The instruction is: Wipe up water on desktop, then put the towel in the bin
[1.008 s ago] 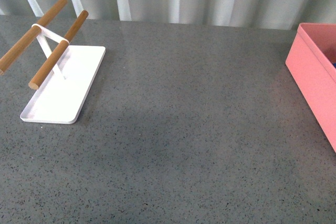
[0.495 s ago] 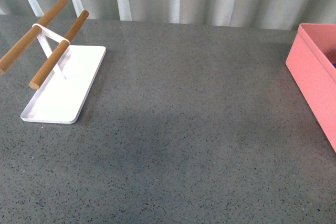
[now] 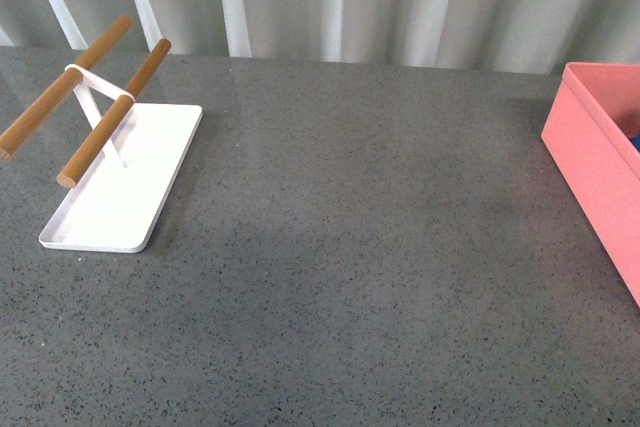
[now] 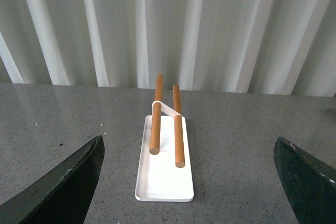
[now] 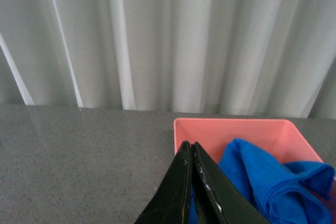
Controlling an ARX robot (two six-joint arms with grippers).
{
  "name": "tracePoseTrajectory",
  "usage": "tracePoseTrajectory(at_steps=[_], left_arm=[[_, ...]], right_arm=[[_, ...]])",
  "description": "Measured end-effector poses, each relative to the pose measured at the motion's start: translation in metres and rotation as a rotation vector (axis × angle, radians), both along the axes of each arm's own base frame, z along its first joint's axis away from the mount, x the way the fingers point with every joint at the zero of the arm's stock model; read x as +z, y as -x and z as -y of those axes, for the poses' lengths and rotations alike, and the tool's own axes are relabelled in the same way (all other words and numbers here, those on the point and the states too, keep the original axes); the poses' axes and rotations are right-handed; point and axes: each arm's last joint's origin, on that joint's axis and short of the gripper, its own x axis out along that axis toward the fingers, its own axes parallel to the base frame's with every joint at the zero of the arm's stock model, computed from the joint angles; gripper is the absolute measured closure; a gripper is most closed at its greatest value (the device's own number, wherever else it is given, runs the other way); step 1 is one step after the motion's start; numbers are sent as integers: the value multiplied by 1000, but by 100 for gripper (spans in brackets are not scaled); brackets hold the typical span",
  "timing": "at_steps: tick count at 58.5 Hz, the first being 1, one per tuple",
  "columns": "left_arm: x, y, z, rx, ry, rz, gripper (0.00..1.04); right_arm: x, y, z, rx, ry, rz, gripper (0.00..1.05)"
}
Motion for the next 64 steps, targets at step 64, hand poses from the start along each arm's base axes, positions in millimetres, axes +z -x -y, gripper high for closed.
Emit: tracePoseTrajectory(at_steps=[64], left_arm=[[0, 0, 0, 0, 0, 0, 7]], right_arm=[[-7, 70, -13, -1, -6, 35, 101]])
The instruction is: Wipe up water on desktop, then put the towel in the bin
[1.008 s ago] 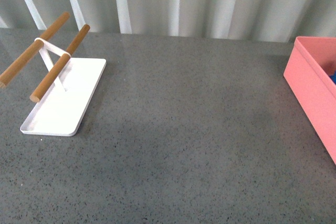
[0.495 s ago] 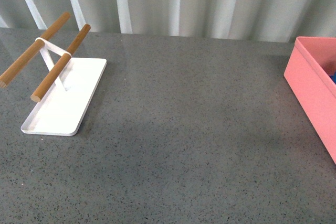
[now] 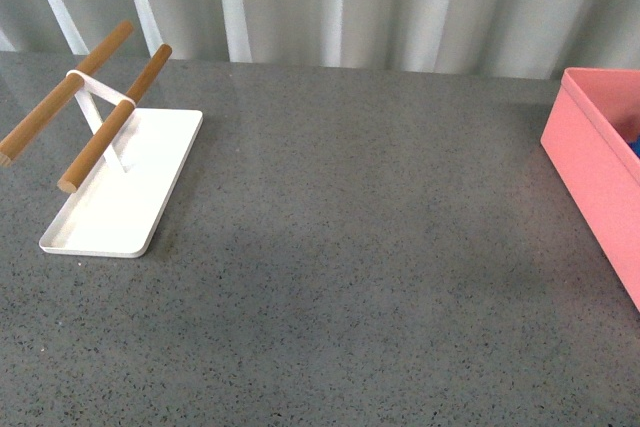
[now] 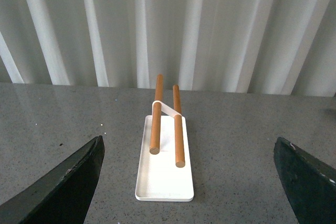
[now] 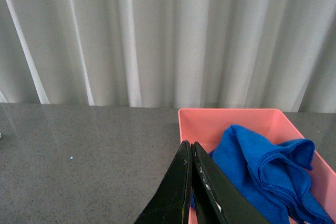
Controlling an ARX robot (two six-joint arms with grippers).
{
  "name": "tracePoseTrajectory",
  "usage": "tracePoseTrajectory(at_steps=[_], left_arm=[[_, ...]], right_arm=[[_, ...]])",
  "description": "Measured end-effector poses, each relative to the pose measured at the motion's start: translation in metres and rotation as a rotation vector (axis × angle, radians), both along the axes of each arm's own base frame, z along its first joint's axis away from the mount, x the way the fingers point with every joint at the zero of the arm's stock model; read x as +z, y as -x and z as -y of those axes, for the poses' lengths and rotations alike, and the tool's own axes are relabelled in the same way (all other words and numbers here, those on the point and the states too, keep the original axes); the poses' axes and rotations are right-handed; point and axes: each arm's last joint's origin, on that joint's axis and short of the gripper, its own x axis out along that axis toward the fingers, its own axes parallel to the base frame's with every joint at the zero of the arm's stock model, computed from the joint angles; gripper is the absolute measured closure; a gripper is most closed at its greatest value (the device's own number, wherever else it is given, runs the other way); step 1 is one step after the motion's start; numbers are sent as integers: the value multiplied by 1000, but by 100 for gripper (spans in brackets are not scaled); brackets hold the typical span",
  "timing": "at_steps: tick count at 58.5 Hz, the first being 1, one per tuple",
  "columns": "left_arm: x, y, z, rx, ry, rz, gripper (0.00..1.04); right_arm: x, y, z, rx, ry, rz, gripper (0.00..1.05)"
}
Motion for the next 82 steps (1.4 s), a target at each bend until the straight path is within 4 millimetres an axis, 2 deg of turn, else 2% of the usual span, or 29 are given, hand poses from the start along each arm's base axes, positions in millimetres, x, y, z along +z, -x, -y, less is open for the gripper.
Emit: tracePoseTrajectory(at_steps=[40, 49, 63, 66, 82], left_arm=[[0, 0, 0, 0, 0, 0, 7], [0, 0, 0, 0, 0, 0, 7], [0, 0, 0, 0, 0, 1, 7], [0, 0, 0, 0, 0, 2, 7], [0, 0, 0, 0, 0, 2, 7]], right_arm=[[0, 16, 0, 0, 0, 3, 101], [-3, 27, 0, 0, -1, -7, 101], [-3, 27, 0, 0, 0, -3, 101], [-3, 27, 0, 0, 0, -3, 95], [-3, 27, 0, 0, 0, -3, 47]])
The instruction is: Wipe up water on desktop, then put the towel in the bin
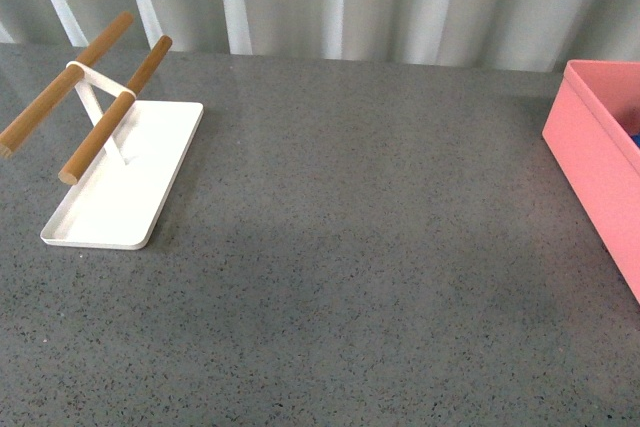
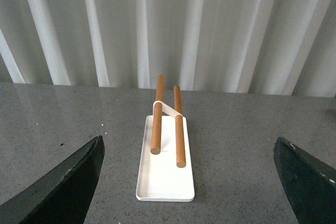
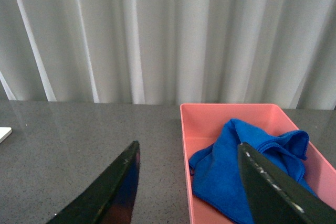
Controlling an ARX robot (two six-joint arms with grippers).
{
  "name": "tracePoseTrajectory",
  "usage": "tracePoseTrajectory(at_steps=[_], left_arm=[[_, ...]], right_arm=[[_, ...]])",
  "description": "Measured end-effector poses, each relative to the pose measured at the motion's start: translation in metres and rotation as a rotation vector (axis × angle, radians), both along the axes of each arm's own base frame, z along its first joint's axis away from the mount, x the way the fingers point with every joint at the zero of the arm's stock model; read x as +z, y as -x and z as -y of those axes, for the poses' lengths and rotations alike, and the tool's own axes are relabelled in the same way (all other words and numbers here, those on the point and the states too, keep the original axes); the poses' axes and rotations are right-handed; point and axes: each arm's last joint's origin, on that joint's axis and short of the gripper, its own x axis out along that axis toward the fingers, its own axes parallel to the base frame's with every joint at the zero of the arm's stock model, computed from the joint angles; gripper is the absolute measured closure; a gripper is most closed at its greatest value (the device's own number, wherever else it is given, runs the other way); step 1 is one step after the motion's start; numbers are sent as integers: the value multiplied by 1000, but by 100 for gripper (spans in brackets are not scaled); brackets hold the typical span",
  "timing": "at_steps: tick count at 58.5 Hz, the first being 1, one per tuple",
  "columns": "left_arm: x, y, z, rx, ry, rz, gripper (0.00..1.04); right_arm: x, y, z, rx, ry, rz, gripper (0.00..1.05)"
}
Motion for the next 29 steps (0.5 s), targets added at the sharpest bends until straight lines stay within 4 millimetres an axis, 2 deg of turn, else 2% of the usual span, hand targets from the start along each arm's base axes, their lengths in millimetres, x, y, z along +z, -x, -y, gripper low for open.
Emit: tracePoseTrajectory(at_steps=[3, 11, 15, 29], left_arm=[[0, 0, 0, 0, 0, 0, 7], [0, 0, 0, 0, 0, 0, 7], [0, 0, 0, 0, 0, 0, 7], [0, 0, 0, 0, 0, 0, 7]], right_arm=[[0, 0, 0, 0, 0, 0, 39], [0, 0, 0, 0, -2, 0, 5], [0, 0, 0, 0, -3, 0, 8], [0, 0, 0, 0, -4, 0, 7]])
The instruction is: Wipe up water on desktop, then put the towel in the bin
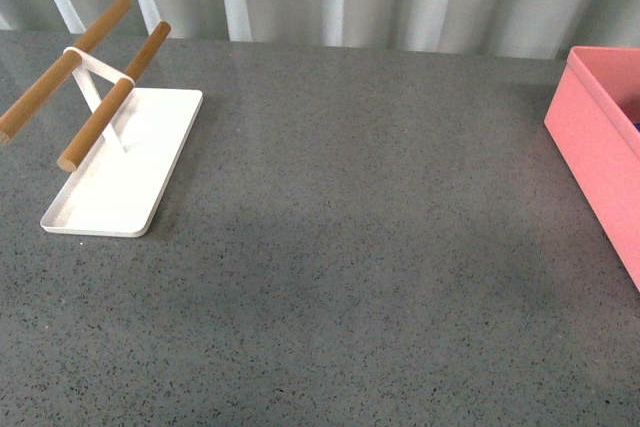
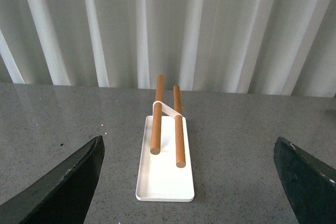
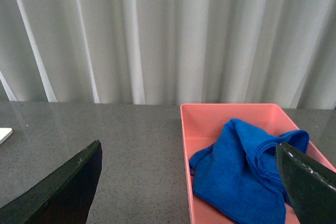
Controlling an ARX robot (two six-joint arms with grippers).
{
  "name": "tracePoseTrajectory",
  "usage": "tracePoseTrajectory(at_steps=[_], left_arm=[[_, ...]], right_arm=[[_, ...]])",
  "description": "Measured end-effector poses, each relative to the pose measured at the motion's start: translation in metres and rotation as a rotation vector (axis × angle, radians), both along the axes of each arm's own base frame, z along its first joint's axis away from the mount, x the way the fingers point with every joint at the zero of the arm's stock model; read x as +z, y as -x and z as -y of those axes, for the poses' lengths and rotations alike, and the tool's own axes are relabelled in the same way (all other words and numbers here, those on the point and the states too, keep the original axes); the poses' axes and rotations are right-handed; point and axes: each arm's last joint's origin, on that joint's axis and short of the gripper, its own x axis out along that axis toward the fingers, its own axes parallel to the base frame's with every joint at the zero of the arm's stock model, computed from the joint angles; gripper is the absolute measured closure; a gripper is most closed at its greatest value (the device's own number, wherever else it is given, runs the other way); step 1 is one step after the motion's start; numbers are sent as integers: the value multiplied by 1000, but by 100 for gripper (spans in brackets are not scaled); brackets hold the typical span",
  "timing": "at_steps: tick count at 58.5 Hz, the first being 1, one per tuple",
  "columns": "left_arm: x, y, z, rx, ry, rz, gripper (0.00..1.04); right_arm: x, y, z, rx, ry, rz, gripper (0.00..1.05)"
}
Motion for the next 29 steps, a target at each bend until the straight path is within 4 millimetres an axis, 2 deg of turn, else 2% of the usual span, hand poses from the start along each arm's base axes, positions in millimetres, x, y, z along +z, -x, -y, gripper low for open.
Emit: tracePoseTrajectory(at_steps=[29], left_arm=[[0, 0, 0, 0, 0, 0, 7]], right_arm=[[0, 0, 0, 0, 0, 0, 7]])
